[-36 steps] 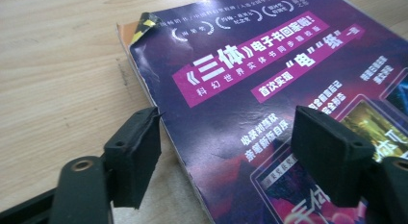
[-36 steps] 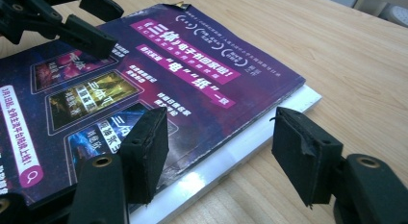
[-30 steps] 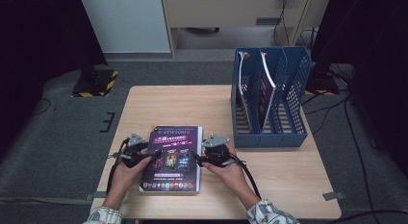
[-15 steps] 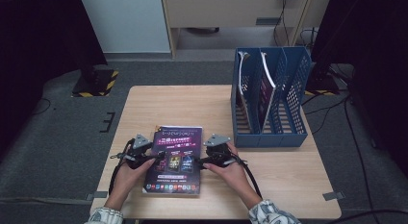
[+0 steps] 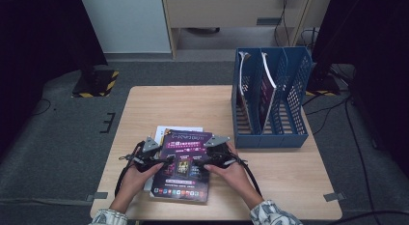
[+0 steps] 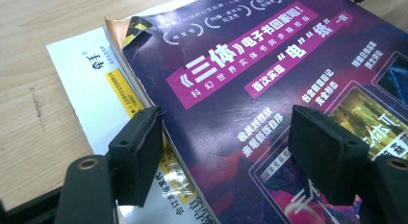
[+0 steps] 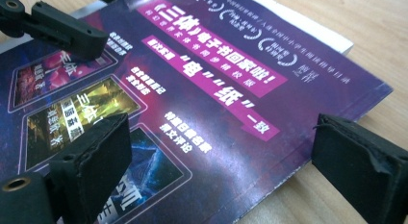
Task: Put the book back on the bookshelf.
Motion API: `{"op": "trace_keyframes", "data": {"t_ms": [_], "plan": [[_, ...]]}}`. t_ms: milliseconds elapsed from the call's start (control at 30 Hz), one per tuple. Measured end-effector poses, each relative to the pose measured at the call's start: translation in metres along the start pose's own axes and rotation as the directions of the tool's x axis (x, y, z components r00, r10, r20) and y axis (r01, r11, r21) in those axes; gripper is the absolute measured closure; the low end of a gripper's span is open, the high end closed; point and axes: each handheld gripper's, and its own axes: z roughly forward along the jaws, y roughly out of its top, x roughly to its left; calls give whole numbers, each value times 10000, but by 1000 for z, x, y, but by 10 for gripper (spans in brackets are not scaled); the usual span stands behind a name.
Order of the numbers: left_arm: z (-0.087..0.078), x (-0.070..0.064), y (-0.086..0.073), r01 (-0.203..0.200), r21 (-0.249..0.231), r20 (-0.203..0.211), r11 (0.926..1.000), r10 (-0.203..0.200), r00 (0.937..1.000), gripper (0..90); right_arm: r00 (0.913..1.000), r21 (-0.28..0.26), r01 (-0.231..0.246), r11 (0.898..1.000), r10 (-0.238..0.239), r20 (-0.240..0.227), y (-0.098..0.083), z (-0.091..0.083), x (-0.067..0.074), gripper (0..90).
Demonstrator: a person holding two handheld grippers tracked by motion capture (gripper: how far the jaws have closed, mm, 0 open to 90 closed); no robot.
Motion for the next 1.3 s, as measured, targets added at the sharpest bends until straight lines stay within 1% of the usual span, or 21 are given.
{"op": "trace_keyframes", "data": {"t_ms": [33,67,133,167,200,233,300,400,500,600,733,800,833,900,933,1067,1100,1133,1200,1267,1300], "plan": [[0,0,0,66,-9,8,10000,-66,10000,281,10000,-26,-6,10000,6,-17,-1,0,-1,69],[0,1,-1,219,-18,44,9998,-219,9998,279,9999,-12,-52,10000,51,-90,-1,0,-1,66],[1,2,-2,345,-43,18,9994,-345,9994,264,9998,27,-204,9998,205,-83,-1,-1,-4,63],[1,2,-2,344,-47,8,9994,-344,9994,257,9996,47,-250,9997,250,-93,-1,-1,-5,63],[0,2,-2,318,-39,-3,9995,-318,9995,256,9998,71,-215,9997,216,-38,-2,0,-6,64],[0,1,-2,303,-57,-19,9995,-303,9995,256,9995,150,-322,9994,322,-23,-3,1,-8,60],[0,0,-2,229,-74,-81,9997,-229,9997,256,9988,185,-457,9988,460,-152,-4,1,-11,57],[0,0,-1,77,-31,-208,10000,-78,9998,244,9981,139,-583,9982,586,-167,-6,1,-14,52],[0,-2,-1,-49,-79,-369,10000,46,9993,222,9965,166,-759,9970,764,-347,-7,2,-16,44],[-1,-4,-1,-309,-48,-578,9995,305,9979,210,9948,223,-890,9958,899,-481,-8,3,-19,35],[-3,-4,-1,-372,39,-687,9993,374,9969,188,9930,256,-1000,9947,1014,-605,-8,4,-21,30],[-3,-4,0,-232,35,-555,9997,233,9982,181,9915,217,-1126,9934,1137,-635,-8,5,-21,29],[-4,-4,0,-149,-37,-491,9999,147,9987,179,9911,196,-1133,9934,1144,-680,-8,6,-22,28],[-5,-4,2,53,-210,-358,9998,-61,9993,175,9884,229,-1297,9913,1311,-764,-9,6,-23,27],[-5,-5,3,83,-286,-344,9996,-93,9994,175,9878,226,-1330,9909,1344,-792,-9,6,-23,27],[-3,-7,2,-103,-46,-233,9999,102,9997,186,9866,229,-1390,9900,1404,-833,-9,7,-23,35],[-3,-7,1,-140,-25,-160,9999,140,9998,189,9853,276,-1452,9890,1471,-868,-9,7,-24,34],[-2,-8,1,-159,-118,-53,9998,159,9999,202,9846,291,-1477,9886,1498,-906,-10,7,-24,35],[-3,-8,1,-201,-89,-76,9998,200,9998,216,9832,263,-1467,9888,1486,-1057,-10,8,-26,30],[-2,-8,0,-221,63,-74,9997,221,9997,217,9791,287,-1652,9858,1675,-1152,-11,9,-27,28],[-2,-8,0,-252,136,-91,9996,253,9996,219,9795,286,-1617,9864,1640,-1170,-11,9,-27,29]]}}
